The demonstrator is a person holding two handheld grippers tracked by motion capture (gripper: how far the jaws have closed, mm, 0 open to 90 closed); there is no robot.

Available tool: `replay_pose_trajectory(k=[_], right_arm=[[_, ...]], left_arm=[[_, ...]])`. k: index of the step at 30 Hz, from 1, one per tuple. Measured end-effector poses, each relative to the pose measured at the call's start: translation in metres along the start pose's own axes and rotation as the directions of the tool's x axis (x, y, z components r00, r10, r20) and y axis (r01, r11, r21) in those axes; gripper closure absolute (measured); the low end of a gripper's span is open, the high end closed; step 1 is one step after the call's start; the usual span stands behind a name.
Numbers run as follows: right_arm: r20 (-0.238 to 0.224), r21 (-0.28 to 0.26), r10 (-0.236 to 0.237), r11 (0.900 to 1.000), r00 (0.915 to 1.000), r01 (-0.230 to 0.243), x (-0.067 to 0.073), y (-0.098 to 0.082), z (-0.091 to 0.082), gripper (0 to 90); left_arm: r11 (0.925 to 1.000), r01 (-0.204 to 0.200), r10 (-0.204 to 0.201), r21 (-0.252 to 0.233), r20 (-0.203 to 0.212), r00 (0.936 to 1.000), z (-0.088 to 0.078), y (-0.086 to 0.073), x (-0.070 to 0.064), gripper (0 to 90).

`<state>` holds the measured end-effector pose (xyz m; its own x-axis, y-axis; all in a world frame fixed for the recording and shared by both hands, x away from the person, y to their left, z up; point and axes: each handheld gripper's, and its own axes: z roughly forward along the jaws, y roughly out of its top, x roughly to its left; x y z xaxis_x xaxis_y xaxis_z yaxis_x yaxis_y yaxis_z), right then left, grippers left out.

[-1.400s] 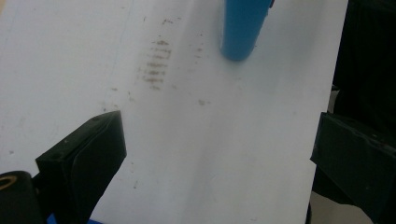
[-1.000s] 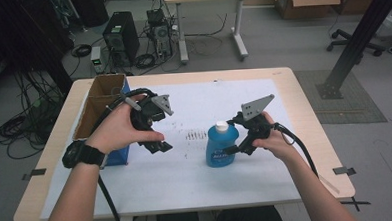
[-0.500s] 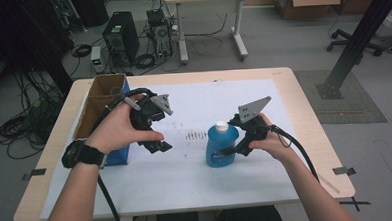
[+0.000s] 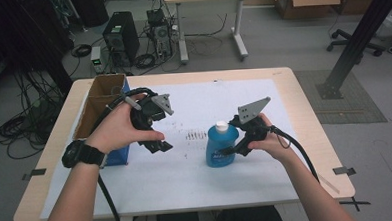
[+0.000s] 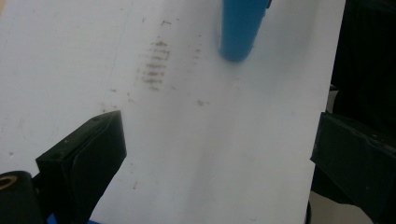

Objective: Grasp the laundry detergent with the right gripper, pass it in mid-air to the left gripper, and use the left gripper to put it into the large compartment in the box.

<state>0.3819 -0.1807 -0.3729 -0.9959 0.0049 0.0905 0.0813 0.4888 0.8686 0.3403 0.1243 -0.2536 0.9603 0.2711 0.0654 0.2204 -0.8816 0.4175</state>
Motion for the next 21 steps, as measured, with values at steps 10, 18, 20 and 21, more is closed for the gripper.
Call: replay_pose_trajectory(k=[10,18,20,21], right_arm=[[0.001,-0.002,0.001,1.000,1.0000,-0.001,-0.0004,-0.0012,-0.0004,22.5],[0.004,0.005,-0.004,1.000,1.0000,0.004,0.0004,-0.0021,-0.0001,24.9],[0.004,0.004,-0.004,1.000,1.0000,0.004,0.0002,-0.0022,-0.0004,25.5],[0.005,0.004,-0.004,1.000,1.0000,0.004,0.0002,-0.0024,-0.0004,25.7]], left_arm=[[1.0000,0.003,-0.003,0.003,0.000,1.0000,0.0011,-0.0004,0.0004,3.4],[1.0000,-0.001,0.001,0.006,0.005,1.0000,0.0018,0.0007,-0.0004,3.4],[1.0000,-0.002,0.002,0.007,0.003,1.0000,0.0016,0.0011,-0.0007,3.4],[1.0000,-0.002,0.002,0.006,0.002,1.0000,0.0015,0.0012,-0.0008,3.4]])
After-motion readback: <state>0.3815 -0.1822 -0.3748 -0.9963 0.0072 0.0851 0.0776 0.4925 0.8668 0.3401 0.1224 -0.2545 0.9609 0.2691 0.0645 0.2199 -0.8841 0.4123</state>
